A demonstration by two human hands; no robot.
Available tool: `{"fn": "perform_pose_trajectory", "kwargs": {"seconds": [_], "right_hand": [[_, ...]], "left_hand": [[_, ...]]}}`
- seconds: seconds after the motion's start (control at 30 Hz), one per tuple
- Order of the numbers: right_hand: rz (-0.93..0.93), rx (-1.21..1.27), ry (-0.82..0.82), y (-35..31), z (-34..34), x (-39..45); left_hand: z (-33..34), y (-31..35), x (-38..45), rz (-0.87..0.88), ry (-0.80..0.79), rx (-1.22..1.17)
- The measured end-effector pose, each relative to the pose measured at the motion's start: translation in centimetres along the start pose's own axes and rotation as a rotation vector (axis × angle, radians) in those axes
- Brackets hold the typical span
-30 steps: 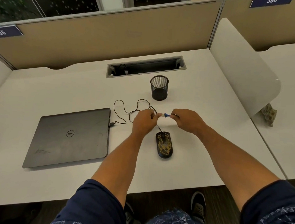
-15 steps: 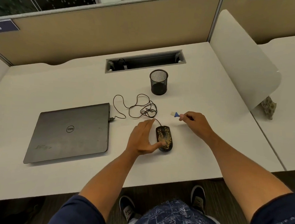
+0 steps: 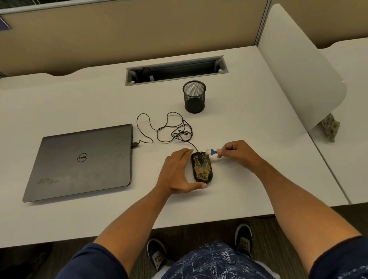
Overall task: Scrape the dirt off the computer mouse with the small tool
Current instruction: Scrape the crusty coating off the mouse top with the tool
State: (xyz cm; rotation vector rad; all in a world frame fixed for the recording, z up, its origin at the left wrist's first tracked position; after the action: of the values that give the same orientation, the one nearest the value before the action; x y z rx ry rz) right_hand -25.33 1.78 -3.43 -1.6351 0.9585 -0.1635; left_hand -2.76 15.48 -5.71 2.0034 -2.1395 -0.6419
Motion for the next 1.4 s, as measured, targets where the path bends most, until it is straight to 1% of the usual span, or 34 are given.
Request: {"fn": "perform_pose_trajectory", "kwargs": {"seconds": [0.13, 0.33, 0.47, 0.6, 0.7, 0.8, 0.93, 1.07, 1.2, 1.3, 1.4], "right_hand": [[0.017, 0.006, -0.042, 0.0, 0.0, -0.1], [0.029, 0.036, -0.041, -0.2, -0.1, -0.4], [0.021, 0.097, 0.001, -0.6, 0.0, -0.6], [0.053, 0.126, 0.033, -1.1, 0.1, -0.5], [0.079, 0.109, 0.032, -1.9, 0.3, -0.2], [0.099, 0.038, 0.036, -2.6, 0.6, 0.2], [0.128, -0.021, 0.082, -3.4, 1.1, 0.7], [0.23, -0.005, 0.144, -4.4, 1.2, 1.0], [0.35, -0.171, 0.039, -5.5, 0.9, 1.1], [0.371, -0.193, 0.011, -5.7, 0.7, 0.9], [0.389, -0.165, 0.026, -5.6, 0.0, 0.6]], "left_hand": [[0.0, 0.1, -0.1, 0.002, -0.009, 0.003], [-0.1, 0.2, -0.1, -0.001, -0.033, 0.019], [0.1, 0.3, -0.1, -0.003, -0.017, 0.01], [0.3, 0.5, -0.1, 0.004, 0.006, 0.001], [0.5, 0.4, 0.0, -0.005, 0.012, -0.013], [0.6, 0.4, 0.1, -0.007, 0.012, -0.012], [0.7, 0.3, 0.2, -0.004, 0.019, -0.012], [0.9, 0.3, 0.2, -0.004, 0.029, -0.015], [1.0, 0.2, 0.1, 0.004, 0.05, -0.02], [1.1, 0.2, 0.1, 0.004, 0.062, -0.018], [1.2, 0.1, 0.1, 0.006, 0.061, -0.016]]}}
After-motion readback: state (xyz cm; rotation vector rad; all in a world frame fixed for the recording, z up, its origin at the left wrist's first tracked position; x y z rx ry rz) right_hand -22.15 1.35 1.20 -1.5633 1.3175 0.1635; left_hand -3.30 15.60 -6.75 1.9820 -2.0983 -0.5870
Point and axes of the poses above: each hand's wrist, its own x-axis towards the middle knuckle, its own z-axis out of the palm, y = z × x, the point moved 1 cm from there along x, towards the middle knuckle, and after that the axes turned 12 degrees about -y, right-handed, at the moved point
